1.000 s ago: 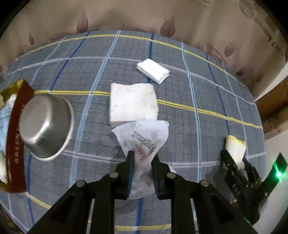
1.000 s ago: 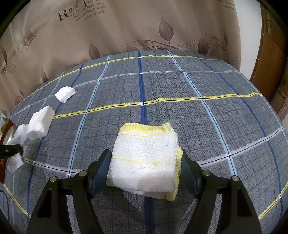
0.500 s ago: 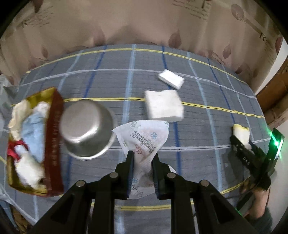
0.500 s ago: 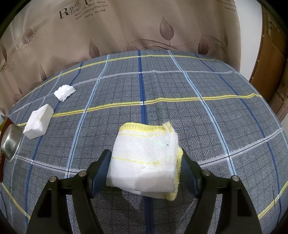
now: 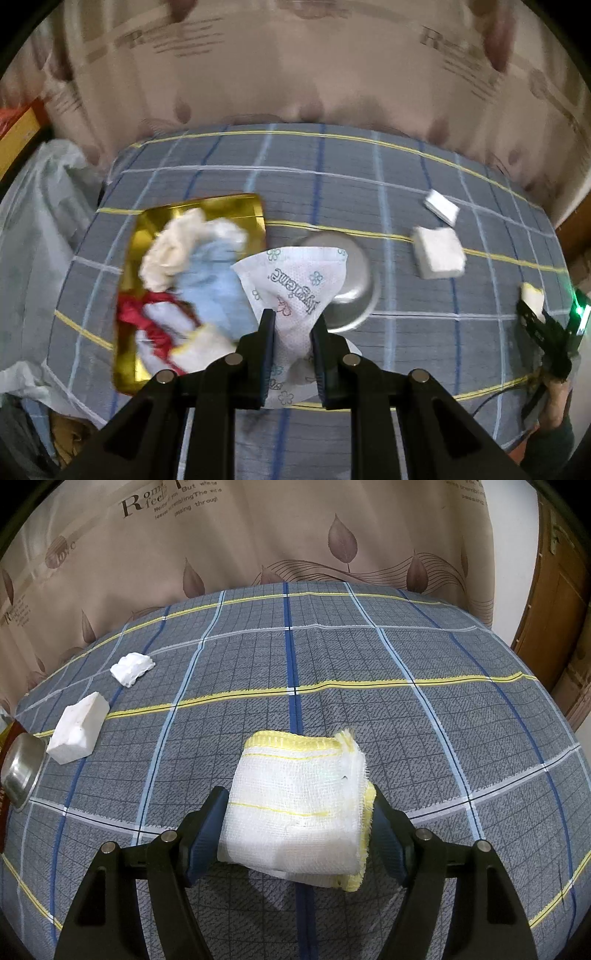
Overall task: Organize soft objects
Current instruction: 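Carry the printed wrapper over the gold tray with the left gripper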
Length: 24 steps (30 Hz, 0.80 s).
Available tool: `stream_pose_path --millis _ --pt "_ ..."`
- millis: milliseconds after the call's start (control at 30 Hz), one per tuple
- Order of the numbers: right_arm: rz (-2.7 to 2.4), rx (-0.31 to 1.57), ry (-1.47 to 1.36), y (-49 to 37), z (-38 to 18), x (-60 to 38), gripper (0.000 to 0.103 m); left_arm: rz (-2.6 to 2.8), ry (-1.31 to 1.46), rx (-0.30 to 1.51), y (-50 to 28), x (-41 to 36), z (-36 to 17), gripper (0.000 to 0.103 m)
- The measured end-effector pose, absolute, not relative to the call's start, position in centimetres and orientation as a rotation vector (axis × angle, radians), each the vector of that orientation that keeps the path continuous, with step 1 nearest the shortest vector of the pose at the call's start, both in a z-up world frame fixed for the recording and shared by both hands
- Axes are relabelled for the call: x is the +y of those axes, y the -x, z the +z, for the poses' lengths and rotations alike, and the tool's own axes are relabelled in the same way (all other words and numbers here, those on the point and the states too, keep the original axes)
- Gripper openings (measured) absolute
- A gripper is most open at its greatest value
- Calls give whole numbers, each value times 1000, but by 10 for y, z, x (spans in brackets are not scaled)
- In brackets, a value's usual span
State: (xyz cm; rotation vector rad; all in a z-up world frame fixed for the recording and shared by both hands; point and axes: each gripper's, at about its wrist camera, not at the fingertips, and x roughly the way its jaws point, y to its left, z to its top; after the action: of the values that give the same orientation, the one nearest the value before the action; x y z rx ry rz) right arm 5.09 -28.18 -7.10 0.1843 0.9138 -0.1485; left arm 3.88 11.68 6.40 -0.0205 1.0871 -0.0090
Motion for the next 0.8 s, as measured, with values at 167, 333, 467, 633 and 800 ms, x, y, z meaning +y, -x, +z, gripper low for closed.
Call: stream_pose_path --millis 167,333,467,633,800 --pt "-150 918 -173 -51 -72 -282 72 84 65 1099 -49 165 58 19" --pt "-151 918 -171 -52 -72 -280 72 124 72 1145 -60 191 38 19" --pt "-153 919 -169 -52 -72 -280 72 159 96 1151 -67 207 23 19" --pt "-154 920 -168 -52 -73 -280 72 193 87 1132 -85 219 12 19" --pt "-155 921 -166 -53 -73 -279 72 201 84 1129 -100 225 5 20"
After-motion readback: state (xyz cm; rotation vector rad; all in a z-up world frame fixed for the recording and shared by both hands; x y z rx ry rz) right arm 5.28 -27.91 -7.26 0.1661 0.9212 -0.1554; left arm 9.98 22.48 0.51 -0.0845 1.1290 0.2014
